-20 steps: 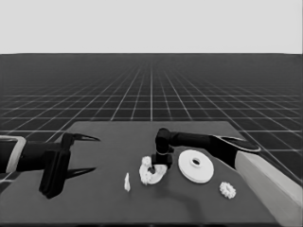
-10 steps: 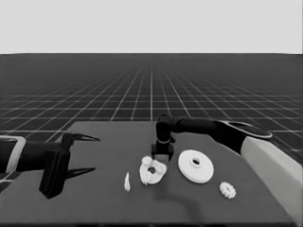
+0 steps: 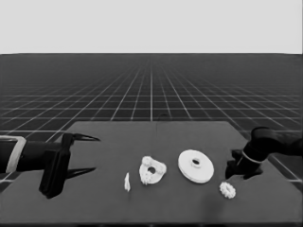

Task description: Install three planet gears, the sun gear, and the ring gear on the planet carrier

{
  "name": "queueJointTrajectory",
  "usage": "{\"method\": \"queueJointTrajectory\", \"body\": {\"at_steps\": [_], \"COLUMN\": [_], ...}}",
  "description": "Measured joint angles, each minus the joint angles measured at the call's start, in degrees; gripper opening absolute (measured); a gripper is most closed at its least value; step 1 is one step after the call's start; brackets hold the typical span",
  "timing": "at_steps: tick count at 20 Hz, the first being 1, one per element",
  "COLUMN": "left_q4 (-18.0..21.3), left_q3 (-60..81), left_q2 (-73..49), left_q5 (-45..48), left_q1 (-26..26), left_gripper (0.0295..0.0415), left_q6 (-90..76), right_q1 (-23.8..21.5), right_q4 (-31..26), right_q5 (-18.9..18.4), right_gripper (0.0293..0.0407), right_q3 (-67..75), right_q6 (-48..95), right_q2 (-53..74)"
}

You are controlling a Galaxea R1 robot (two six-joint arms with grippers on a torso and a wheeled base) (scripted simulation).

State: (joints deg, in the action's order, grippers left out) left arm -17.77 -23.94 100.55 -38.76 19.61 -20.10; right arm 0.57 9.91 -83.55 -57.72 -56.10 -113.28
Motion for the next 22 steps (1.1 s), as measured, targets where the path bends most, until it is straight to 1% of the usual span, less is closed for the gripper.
{"method": "queueJointTrajectory", "body": {"at_steps": [1, 2, 3, 5, 10, 12, 13, 20, 21, 22], "left_q4": [0.0, 0.0, 0.0, 0.0, 0.0, 0.0, 0.0, 0.0, 0.0, 0.0], "left_q3": [0.0, 0.0, 0.0, 0.0, 0.0, 0.0, 0.0, 0.0, 0.0, 0.0], "left_q2": [0.0, 0.0, 0.0, 0.0, 0.0, 0.0, 0.0, 0.0, 0.0, 0.0], "left_q5": [0.0, 0.0, 0.0, 0.0, 0.0, 0.0, 0.0, 0.0, 0.0, 0.0], "left_q1": [0.0, 0.0, 0.0, 0.0, 0.0, 0.0, 0.0, 0.0, 0.0, 0.0], "left_gripper": [0.0385, 0.0385, 0.0385, 0.0385, 0.0385, 0.0385, 0.0385, 0.0385, 0.0385, 0.0385], "left_q6": [0.0, 0.0, 0.0, 0.0, 0.0, 0.0, 0.0, 0.0, 0.0, 0.0], "right_q1": [5.87, 9.6, 11.62, 13.34, 14.11, 14.15, 14.13, 14.13, 9.36, 5.58], "right_q4": [5.03, 7.8, 9.28, 10.56, 11.16, 11.19, 11.2, 11.21, 7.28, 4.46], "right_q5": [3.59, 5.78, 7.09, 8.32, 8.94, 8.97, 8.97, 8.98, 5.35, 3.18], "right_gripper": [0.0385, 0.0385, 0.0385, 0.0385, 0.0385, 0.0314, 0.0309, 0.0309, 0.0309, 0.031], "right_q3": [-1.94, -3.83, -5.23, -6.7, -7.45, -7.49, -7.5, -7.5, -3.36, -1.52], "right_q6": [0.37, 0.65, 0.87, 1.12, 1.24, 1.24, 1.24, 1.25, 0.61, 0.41], "right_q2": [-1.0, -2.05, -2.83, -3.65, -4.06, -4.07, -4.07, -4.08, -1.83, -0.71]}}
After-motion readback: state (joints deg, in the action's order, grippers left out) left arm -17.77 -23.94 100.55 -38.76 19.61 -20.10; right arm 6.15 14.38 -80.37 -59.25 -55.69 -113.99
